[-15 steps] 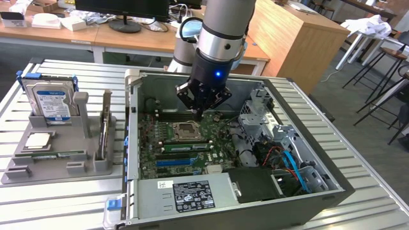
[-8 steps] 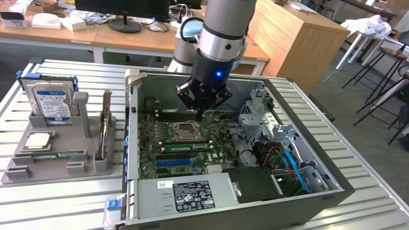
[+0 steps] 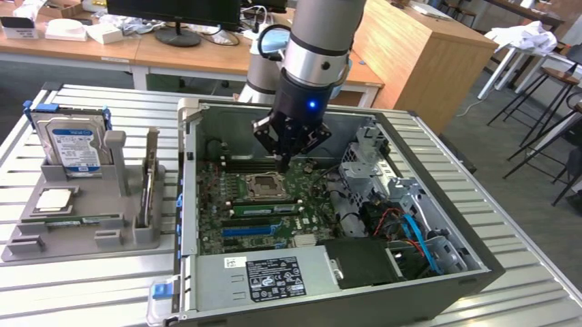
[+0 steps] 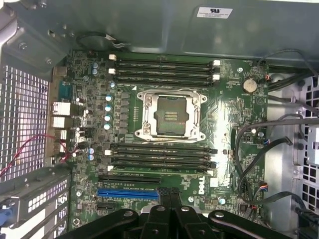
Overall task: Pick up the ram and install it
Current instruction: 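Press down the ram until it locks into place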
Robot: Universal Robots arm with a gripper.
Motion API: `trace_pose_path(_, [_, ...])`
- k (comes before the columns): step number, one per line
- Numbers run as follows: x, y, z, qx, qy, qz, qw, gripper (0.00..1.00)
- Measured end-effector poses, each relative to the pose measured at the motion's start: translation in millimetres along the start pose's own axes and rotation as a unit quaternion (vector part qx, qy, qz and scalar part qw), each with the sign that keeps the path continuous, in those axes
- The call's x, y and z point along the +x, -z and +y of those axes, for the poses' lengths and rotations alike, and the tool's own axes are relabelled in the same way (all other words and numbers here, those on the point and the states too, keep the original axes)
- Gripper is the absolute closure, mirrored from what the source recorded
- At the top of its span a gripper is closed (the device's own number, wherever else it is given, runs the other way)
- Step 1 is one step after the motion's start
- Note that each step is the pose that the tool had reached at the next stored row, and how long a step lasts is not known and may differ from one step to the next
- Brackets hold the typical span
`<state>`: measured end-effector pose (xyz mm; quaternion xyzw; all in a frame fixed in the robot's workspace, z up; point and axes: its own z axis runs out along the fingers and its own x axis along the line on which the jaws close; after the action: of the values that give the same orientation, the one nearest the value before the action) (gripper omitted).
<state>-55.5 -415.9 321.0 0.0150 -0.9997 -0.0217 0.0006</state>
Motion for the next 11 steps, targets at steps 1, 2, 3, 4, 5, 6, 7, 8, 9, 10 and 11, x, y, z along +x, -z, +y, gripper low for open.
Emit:
trace_pose_path(1, [-0.1, -0.1, 0.6, 0.0000, 0.000, 0.0000, 1.0000, 0.90])
trace_pose_path(2, [-0.2, -0.1, 1.1, 0.0000, -0.001, -0.0001, 1.0000, 0.90])
trace_pose_path(3, [-0.2, -0.1, 1.5, 0.0000, -0.001, -0.0001, 1.0000, 0.90])
trace_pose_path(4, [-0.2, -0.1, 2.2, 0.0000, -0.002, -0.0001, 1.0000, 0.90])
trace_pose_path(5, [-0.3, -0.1, 3.0, 0.0000, -0.002, -0.0001, 1.0000, 0.90])
trace_pose_path(6, [-0.4, -0.2, 3.5, 0.0000, -0.003, -0.0001, 1.0000, 0.90])
trace_pose_path(7, [-0.5, -0.2, 3.7, 0.0000, -0.003, -0.0001, 1.0000, 0.90])
trace_pose_path(8, [-0.5, -0.2, 3.8, 0.0000, -0.003, -0.0001, 1.0000, 0.90])
trace_pose_path(9, [-0.4, -0.1, 3.8, 0.0000, -0.003, -0.0001, 1.0000, 0.90])
trace_pose_path(10, [-0.4, -0.1, 3.9, 0.0000, -0.003, -0.0001, 1.0000, 0.90])
trace_pose_path(11, [-0.4, -0.2, 3.9, 0.0000, -0.003, -0.0001, 1.0000, 0.90])
